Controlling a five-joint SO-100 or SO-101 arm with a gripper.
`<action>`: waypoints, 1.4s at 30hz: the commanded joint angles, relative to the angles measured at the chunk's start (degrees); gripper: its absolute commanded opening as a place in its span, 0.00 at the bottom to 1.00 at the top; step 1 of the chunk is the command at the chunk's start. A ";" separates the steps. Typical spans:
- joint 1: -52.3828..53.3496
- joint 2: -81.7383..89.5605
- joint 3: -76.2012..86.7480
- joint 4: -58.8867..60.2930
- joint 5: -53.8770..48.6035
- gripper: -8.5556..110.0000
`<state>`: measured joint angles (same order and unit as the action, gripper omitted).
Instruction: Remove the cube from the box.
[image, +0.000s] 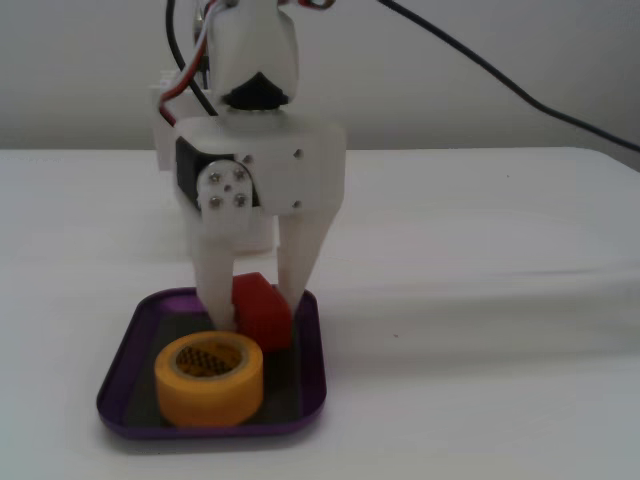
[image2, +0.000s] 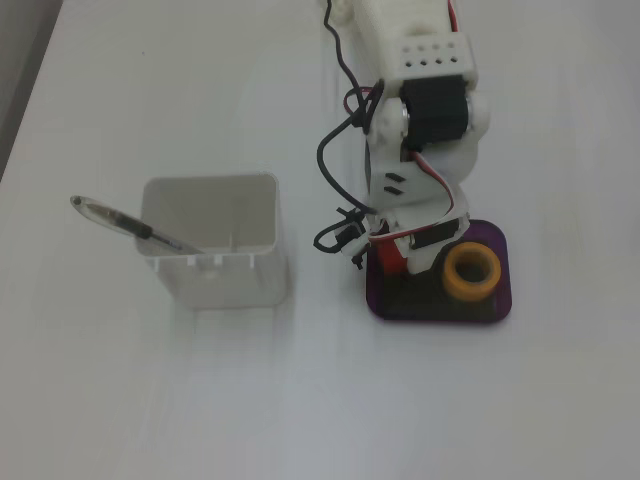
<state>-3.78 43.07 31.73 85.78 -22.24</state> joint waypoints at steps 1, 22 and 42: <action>-0.26 5.98 -7.73 4.04 1.67 0.07; -0.88 48.43 34.89 7.65 17.49 0.07; 2.11 67.06 95.27 -34.45 29.00 0.07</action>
<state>-1.05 106.96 125.60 53.61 7.03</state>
